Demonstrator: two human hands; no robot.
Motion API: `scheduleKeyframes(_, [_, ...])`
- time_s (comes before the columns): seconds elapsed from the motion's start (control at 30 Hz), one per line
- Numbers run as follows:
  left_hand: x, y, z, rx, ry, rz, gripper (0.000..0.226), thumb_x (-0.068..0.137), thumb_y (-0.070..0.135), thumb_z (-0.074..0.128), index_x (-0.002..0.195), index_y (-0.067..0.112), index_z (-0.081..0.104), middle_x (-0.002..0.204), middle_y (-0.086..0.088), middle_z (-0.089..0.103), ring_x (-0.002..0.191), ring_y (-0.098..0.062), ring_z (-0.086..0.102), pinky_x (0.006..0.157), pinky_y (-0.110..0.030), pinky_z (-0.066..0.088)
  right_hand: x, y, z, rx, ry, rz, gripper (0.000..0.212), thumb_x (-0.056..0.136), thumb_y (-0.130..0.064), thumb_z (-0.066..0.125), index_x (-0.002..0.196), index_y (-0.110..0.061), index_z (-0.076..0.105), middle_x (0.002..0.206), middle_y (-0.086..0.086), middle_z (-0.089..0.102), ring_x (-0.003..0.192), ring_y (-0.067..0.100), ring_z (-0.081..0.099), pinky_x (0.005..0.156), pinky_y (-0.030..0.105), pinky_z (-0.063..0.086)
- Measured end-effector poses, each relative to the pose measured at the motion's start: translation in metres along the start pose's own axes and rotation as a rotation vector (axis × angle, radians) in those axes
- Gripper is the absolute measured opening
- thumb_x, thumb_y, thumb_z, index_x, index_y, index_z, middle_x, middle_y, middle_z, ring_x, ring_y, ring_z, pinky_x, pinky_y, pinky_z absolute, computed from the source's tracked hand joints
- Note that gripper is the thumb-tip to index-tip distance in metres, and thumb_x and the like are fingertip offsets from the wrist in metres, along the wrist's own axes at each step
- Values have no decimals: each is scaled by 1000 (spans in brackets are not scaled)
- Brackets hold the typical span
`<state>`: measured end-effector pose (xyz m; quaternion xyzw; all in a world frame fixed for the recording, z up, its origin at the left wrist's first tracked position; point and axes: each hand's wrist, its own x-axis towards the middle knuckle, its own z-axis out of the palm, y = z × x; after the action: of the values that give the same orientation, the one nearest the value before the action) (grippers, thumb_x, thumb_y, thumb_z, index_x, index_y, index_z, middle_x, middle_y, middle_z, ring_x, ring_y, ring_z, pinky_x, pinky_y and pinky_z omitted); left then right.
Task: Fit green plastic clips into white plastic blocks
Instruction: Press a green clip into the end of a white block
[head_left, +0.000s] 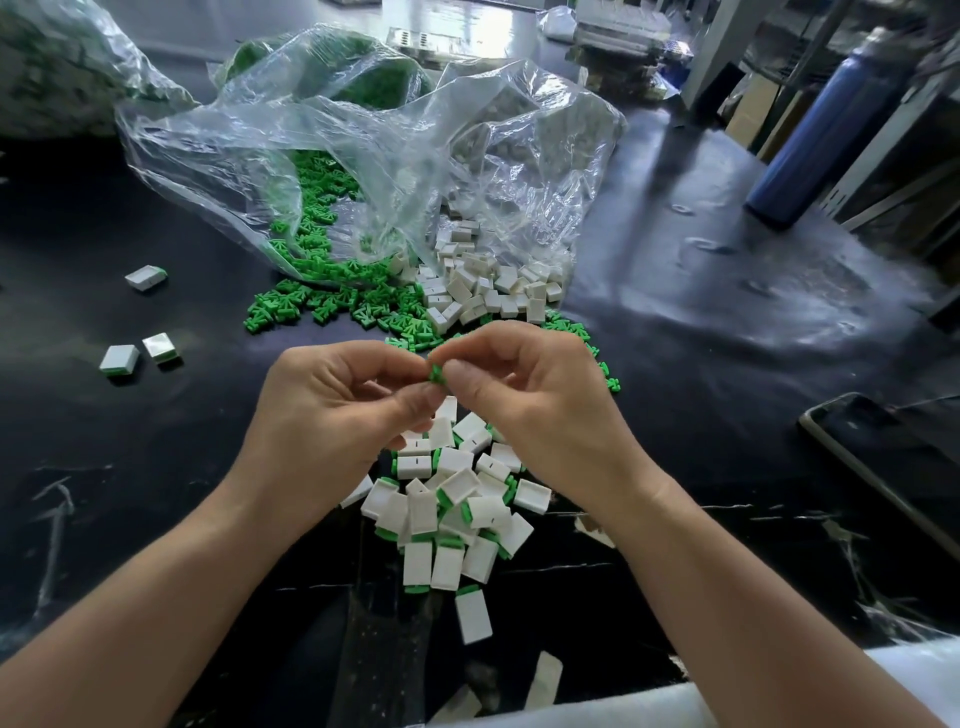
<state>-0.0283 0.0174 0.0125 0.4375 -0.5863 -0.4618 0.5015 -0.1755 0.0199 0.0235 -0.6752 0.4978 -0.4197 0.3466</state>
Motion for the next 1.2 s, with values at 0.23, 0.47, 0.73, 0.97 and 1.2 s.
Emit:
scheduleKeyframes(0.23, [-3,2,-2,110,-22,260,7,65,15,73,70,18,70,79,-6,66,61,-29,56,54,-35,49,2,-5,0,349,-313,316,60,73,-57,38,86,-4,64,70,-3,62,62,10,57,53,19,44])
scheduleKeyframes(0.47, [-5,-1,-1,13,-73,300,4,67,4,67,70,7,70,81,-11,63,57,-30,61,49,-32,52,-1,-7,3,404,-462,356,59,74,-63,27,68,-11,55,59,-4,59,51,9,49,50,20,38])
scheduleKeyframes(0.73, [-5,-1,1,-70,-117,322,16,66,11,76,82,11,71,81,-13,61,57,-24,65,52,-29,55,-7,-14,13,408,-369,364,48,70,-62,33,64,-14,42,52,-4,38,47,7,31,45,17,27])
scheduleKeyframes(0.97, [-4,-3,0,-93,-91,323,16,68,18,68,82,24,74,82,-3,66,65,-19,65,59,-24,54,-7,-15,12,440,-369,332,45,71,-60,31,65,-17,42,57,-4,33,48,4,29,45,15,26])
scheduleKeyframes(1.2, [-4,-4,-1,-95,-131,356,17,72,18,69,88,11,70,87,-11,62,67,-24,65,61,-26,55,-9,-22,11,441,-396,226,49,79,-54,24,51,-43,62,63,-1,30,54,6,26,49,20,23])
